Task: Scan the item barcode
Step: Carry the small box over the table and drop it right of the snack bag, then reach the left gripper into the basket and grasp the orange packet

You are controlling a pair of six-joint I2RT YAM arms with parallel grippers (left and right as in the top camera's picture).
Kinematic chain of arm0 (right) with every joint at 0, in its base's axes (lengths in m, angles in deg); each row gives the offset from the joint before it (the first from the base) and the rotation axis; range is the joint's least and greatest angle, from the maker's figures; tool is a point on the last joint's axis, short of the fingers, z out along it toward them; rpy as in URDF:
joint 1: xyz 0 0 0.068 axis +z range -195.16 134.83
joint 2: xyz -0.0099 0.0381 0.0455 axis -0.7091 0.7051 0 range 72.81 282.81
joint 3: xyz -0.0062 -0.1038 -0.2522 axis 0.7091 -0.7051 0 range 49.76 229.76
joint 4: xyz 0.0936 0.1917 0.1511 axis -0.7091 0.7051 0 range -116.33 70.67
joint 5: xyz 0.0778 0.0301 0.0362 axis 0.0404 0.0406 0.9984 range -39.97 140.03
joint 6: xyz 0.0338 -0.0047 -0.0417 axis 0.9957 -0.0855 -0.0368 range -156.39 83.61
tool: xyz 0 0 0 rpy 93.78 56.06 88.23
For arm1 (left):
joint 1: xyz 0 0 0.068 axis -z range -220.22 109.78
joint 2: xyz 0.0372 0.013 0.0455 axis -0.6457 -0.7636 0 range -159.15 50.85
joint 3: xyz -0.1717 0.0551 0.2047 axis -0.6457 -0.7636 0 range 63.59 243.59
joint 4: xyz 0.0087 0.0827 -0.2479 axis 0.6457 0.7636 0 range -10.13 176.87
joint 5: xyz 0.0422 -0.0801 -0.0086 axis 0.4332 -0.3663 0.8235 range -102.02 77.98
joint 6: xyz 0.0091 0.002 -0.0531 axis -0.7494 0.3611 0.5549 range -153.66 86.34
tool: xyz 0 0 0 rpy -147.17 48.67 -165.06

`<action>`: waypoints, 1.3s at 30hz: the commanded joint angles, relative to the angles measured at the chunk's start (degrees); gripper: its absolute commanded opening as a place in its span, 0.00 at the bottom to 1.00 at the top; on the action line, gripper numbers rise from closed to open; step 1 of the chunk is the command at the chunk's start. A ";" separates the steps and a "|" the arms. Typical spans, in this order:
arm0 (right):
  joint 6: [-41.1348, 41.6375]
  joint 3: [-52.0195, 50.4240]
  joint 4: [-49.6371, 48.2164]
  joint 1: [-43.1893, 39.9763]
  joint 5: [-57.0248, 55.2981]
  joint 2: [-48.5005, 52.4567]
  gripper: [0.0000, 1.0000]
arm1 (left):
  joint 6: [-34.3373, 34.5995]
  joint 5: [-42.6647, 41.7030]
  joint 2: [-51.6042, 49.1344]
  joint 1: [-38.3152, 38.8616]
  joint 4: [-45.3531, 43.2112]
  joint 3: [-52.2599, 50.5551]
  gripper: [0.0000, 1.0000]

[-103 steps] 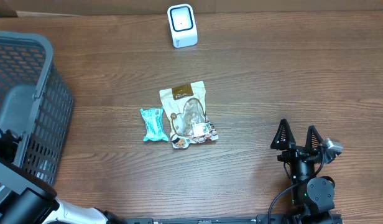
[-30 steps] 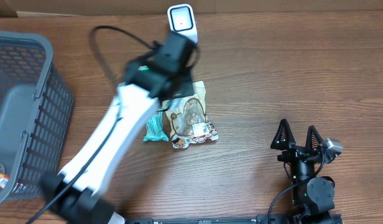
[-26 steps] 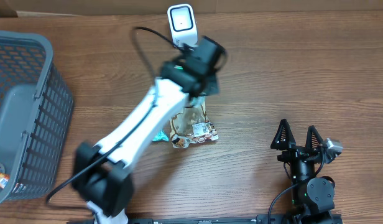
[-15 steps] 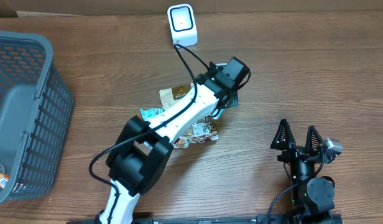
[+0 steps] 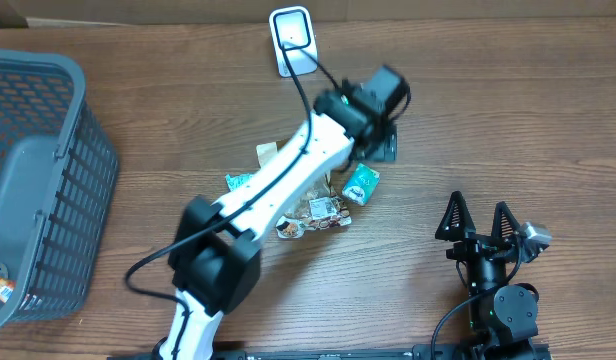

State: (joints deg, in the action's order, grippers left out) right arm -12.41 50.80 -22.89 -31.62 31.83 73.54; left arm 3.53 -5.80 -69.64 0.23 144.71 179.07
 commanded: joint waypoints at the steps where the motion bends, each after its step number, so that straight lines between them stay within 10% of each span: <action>1: -0.26 -0.59 -0.28 -0.07 0.24 -0.57 1.00 | -4.24 0.92 8.39 -4.42 6.38 11.56 1.00; 14: -0.26 -0.59 -0.28 -0.07 0.24 -0.57 1.00 | -4.85 6.19 26.60 -39.36 31.95 25.66 1.00; 23: -0.26 -0.59 -0.28 -0.07 0.24 -0.57 1.00 | -7.21 -1.20 27.61 -66.90 31.95 15.85 1.00; 39: -0.26 -0.59 -0.28 -0.07 0.24 -0.57 1.00 | -16.68 1.66 27.61 -91.38 14.40 -19.41 1.00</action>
State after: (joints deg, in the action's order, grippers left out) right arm -12.43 50.80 -22.87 -31.62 31.83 73.54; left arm -9.36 -4.97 -41.97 -89.10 161.00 164.78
